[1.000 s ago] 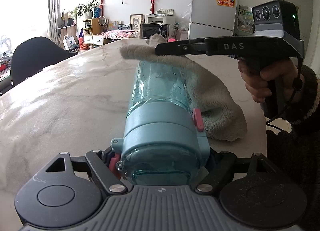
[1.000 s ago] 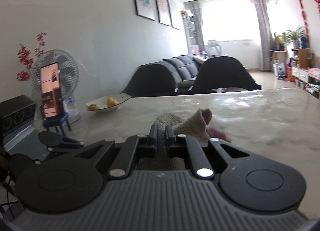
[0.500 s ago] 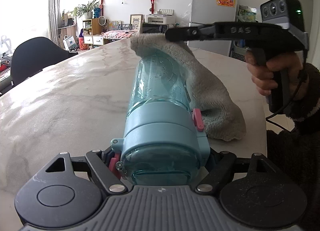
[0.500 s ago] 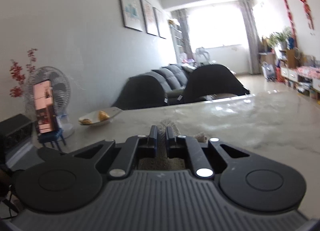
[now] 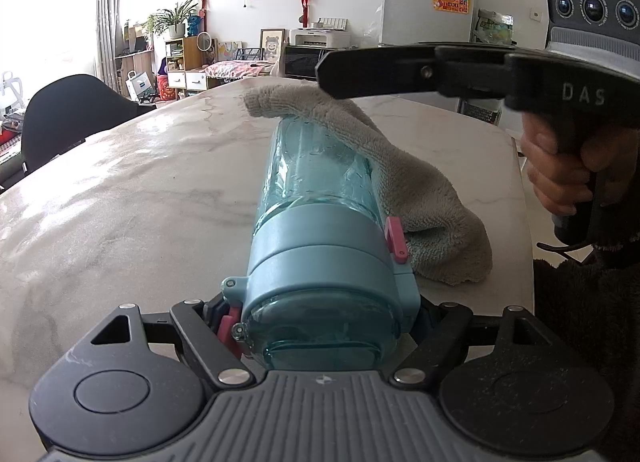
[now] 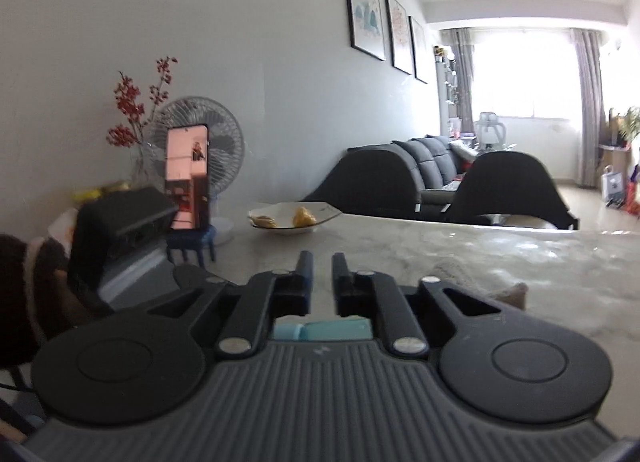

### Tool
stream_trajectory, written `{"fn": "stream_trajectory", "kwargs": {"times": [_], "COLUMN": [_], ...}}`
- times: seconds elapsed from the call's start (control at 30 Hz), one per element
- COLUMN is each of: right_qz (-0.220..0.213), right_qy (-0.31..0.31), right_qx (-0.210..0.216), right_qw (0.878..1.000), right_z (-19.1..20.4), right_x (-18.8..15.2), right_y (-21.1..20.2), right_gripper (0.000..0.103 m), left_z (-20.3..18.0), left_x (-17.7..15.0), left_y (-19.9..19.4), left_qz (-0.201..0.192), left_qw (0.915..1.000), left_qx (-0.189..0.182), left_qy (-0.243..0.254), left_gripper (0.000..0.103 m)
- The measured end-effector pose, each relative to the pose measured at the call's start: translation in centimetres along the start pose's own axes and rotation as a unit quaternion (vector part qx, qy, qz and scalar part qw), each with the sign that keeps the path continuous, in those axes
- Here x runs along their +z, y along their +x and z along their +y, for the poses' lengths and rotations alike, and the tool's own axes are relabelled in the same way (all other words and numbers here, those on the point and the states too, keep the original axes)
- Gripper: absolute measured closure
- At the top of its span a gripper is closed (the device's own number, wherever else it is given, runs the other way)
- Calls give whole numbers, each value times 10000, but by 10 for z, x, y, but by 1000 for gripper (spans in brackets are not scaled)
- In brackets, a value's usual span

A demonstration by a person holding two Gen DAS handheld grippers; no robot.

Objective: Clean container
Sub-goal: 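Sweep the towel over the bottle's open end with the right gripper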

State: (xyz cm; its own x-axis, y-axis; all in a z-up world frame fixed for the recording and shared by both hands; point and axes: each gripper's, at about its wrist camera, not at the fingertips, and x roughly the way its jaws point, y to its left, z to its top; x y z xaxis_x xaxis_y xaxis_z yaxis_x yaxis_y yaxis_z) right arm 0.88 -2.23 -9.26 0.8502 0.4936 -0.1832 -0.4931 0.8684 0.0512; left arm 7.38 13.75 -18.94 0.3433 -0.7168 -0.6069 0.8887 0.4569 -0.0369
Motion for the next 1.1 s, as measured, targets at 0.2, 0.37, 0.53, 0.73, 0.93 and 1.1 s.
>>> {"fn": "stream_trajectory", "kwargs": {"times": [0.2, 0.37, 0.53, 0.73, 0.93, 1.1], "right_qz": [23, 213, 217, 227, 96, 36], "right_qy": [388, 566, 195, -152, 14, 26], "right_qx": [-895, -1108, -1287, -1361, -966, -419], "right_qw": [9952, 9920, 9913, 9903, 9953, 9991], "right_z": [-25, -37, -30, -21, -18, -6], "right_x": [-2, -15, -20, -18, -6, 0], "right_y": [1, 9, 13, 12, 2, -2], "right_gripper": [54, 55, 78, 95, 95, 95], "left_z": [0, 0, 1, 0, -2, -4], "left_x": [0, 0, 1, 1, 0, 0], "left_y": [0, 0, 0, 1, 2, 3], "left_qz": [2, 2, 9, 16, 25, 28], "left_qw": [10000, 10000, 10000, 10000, 10000, 10000], "left_qx": [2, 1, 6, 22, 46, 48], "left_qy": [2, 1, 13, 35, 65, 67], "left_gripper": [21, 21, 21, 21, 21, 21]}}
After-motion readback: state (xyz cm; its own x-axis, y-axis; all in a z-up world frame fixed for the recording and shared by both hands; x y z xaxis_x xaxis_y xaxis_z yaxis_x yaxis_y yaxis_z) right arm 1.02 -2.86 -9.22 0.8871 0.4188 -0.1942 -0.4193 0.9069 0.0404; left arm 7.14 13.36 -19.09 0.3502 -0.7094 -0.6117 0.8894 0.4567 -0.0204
